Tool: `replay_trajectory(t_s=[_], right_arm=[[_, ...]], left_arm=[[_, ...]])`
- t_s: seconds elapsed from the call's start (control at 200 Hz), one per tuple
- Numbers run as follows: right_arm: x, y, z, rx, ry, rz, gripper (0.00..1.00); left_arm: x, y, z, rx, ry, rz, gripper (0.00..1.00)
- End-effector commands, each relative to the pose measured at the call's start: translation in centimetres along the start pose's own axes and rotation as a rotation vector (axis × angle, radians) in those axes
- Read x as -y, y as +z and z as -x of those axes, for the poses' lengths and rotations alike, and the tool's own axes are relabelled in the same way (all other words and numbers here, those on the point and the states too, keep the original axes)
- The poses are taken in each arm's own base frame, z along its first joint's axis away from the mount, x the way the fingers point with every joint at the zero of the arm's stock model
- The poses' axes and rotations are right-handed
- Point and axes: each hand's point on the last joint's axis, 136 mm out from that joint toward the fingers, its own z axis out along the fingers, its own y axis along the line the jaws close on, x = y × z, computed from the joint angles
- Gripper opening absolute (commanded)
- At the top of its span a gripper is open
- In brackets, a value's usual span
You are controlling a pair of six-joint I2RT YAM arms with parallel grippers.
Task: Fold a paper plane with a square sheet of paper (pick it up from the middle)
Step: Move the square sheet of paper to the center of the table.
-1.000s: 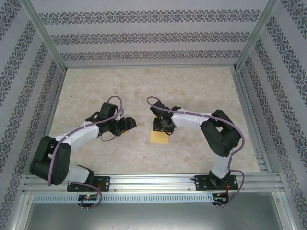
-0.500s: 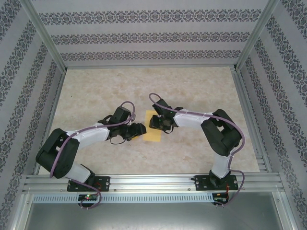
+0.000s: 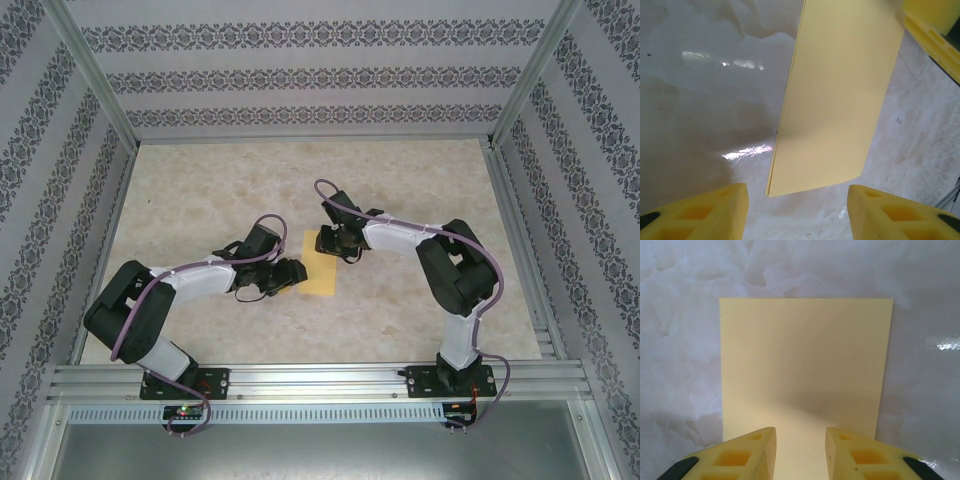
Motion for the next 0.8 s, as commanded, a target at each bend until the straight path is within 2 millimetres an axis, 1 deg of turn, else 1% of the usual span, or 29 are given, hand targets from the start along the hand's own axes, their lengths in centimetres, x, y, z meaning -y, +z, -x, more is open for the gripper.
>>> replay_trajectory(t_s=[0.0,0.115,0.205,0.42,0.57,0.794], right_arm=[[1.9,0.9,-0.1,-0.011,0.009,-0.083,0.32],[3.4,1.1,-0.3,0.001,0.031,-0.149,0.32],[4.0,1.2,-0.6,0.009,0.057,-0.151,0.32],[4.8,1.8,-1.7,-0.015,0.14,-0.101,0.32],[5.4,2.2,-2.0,-0.031,0.171,-0.087,0.32],[5.7,2.3,-2.1,-0.038,0.181,-0.086,0.32]], left_arm=[[0.7,-0.1,0.2,0.015,-0.036,0.009,0.55],[0.9,-0.1,0.1,0.007,-0.041,0.01,0.56],[0.9,-0.1,-0.1,0.0,-0.039,0.015,0.57],[1.2,0.2,-0.4,-0.018,-0.033,0.015,0.58],[1.3,0.5,-0.5,-0.026,-0.036,0.011,0.58],[1.6,0.9,-0.7,-0.045,-0.03,0.004,0.59]])
